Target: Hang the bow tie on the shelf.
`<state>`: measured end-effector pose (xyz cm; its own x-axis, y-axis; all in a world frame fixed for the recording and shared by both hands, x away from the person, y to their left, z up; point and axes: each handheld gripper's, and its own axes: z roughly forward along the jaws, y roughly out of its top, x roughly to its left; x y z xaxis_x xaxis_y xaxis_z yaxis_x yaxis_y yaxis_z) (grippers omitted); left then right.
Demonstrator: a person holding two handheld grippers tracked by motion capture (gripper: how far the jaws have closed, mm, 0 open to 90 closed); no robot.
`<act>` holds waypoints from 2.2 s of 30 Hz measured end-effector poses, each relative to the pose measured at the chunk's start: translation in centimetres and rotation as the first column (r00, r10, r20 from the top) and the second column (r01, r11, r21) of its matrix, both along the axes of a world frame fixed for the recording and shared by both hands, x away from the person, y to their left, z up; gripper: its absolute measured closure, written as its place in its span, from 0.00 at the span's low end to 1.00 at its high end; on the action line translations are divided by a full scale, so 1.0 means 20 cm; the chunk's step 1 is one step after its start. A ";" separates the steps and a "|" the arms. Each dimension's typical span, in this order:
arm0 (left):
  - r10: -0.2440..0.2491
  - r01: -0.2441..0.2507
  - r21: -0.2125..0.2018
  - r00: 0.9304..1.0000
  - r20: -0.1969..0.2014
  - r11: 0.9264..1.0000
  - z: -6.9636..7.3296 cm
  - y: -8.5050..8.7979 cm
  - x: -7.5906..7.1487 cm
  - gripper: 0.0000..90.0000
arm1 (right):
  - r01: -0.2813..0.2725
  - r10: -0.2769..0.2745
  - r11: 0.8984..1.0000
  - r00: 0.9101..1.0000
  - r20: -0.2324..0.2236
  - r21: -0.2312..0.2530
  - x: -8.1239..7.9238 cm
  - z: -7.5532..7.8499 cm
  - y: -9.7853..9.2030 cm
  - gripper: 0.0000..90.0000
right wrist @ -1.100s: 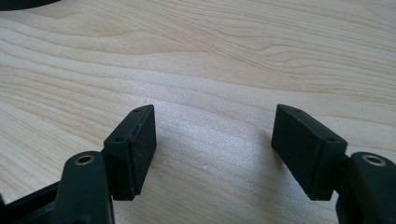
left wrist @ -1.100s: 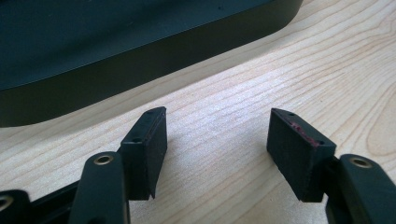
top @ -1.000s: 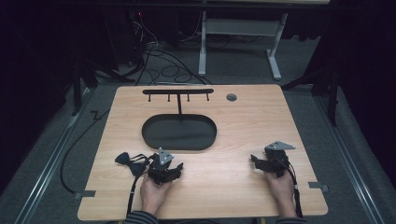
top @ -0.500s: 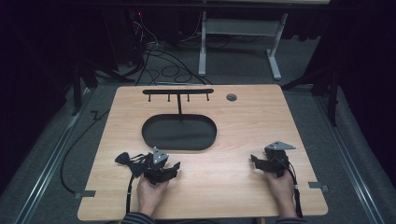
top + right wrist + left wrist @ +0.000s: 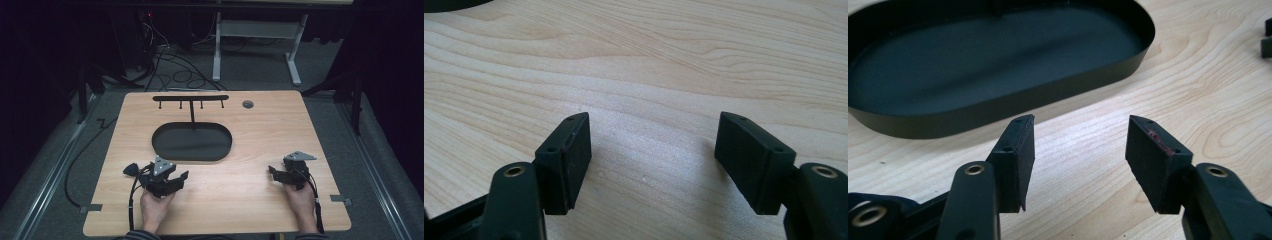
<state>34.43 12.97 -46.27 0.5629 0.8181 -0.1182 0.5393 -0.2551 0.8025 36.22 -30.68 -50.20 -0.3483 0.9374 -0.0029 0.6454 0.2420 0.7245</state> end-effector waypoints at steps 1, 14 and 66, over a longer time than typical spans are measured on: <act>0.001 -0.001 -0.004 1.000 0.005 1.000 0.01 0.01 0.00 0.51 | 0.000 0.000 1.000 1.000 0.000 0.000 0.00 0.00 0.00 0.36; 0.057 -0.055 -0.027 0.997 0.055 0.998 0.10 0.16 -0.02 0.53 | -0.001 0.001 1.000 1.000 0.000 -0.002 0.00 0.00 0.00 0.36; 0.211 -0.208 0.080 0.977 -0.035 0.975 -0.08 0.50 0.07 0.52 | 0.000 0.000 1.000 1.000 0.000 -0.006 0.00 0.00 0.00 0.36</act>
<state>35.91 22.92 -47.88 0.3735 0.9249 -0.0718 0.6211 -0.1919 0.7599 36.21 -30.63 -50.20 -0.3481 0.9374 -0.0087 0.6455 0.2464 0.7229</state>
